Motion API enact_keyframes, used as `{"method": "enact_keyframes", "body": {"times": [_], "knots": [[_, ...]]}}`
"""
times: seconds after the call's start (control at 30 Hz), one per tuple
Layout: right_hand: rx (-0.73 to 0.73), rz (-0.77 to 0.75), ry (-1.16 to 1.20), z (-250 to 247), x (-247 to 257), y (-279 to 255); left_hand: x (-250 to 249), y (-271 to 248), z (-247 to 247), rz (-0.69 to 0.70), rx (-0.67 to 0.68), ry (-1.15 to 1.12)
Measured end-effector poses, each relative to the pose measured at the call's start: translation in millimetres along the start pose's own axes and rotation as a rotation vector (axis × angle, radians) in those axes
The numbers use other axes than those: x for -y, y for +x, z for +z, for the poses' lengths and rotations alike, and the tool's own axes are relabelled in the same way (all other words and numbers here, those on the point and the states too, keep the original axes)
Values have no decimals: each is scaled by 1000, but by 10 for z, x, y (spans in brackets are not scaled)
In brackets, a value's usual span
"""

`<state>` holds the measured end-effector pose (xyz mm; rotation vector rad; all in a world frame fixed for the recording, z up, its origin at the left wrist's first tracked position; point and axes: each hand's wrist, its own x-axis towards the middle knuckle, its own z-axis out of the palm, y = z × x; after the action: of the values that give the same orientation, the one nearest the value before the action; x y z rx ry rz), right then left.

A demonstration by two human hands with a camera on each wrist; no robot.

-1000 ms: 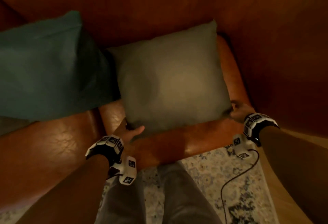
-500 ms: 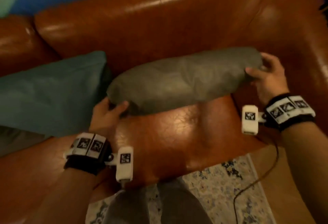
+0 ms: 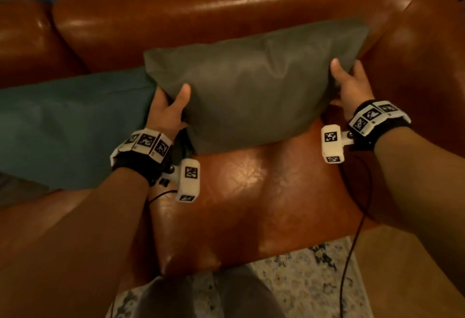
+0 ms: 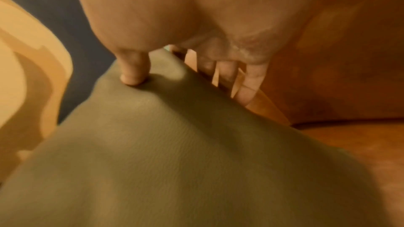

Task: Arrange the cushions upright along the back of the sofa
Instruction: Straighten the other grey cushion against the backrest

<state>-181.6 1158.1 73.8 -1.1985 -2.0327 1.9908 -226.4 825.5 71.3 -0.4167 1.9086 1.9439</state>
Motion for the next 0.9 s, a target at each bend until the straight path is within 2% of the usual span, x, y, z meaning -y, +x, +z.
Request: {"method": "enact_keyframes", "body": {"times": [0.13, 0.23, 0.3, 0.37, 0.43, 0.5, 0.57, 0.67, 0.8, 0.9], "knots": [[6, 21, -86, 171, 50, 123, -122, 213, -45, -72, -79, 53], [34, 63, -99, 234, -93, 113, 1, 262, -108, -144, -99, 142], [12, 50, -69, 183, -179, 96, 91, 227, -135, -103, -99, 153], [-82, 19, -121, 78, -280, 78, 162, 135, -169, 5, -86, 215], [-207, -6, -232, -50, -455, 49, 253, 20, -224, 99, -142, 257], [-276, -13, -286, -22, -646, -84, 366, -112, -385, 130, -191, 219], [-203, 36, -243, 136, -801, -276, 485, -243, -589, 97, -202, 199], [4, 128, -227, 542, -1021, -660, 717, -359, -1011, 3, -240, 177], [274, 147, -429, 1270, -1414, -1362, 1031, -478, -1735, -184, -261, 189], [480, 170, -555, 1980, -1681, -1898, 1228, -549, -2485, -312, -244, 270]]}}
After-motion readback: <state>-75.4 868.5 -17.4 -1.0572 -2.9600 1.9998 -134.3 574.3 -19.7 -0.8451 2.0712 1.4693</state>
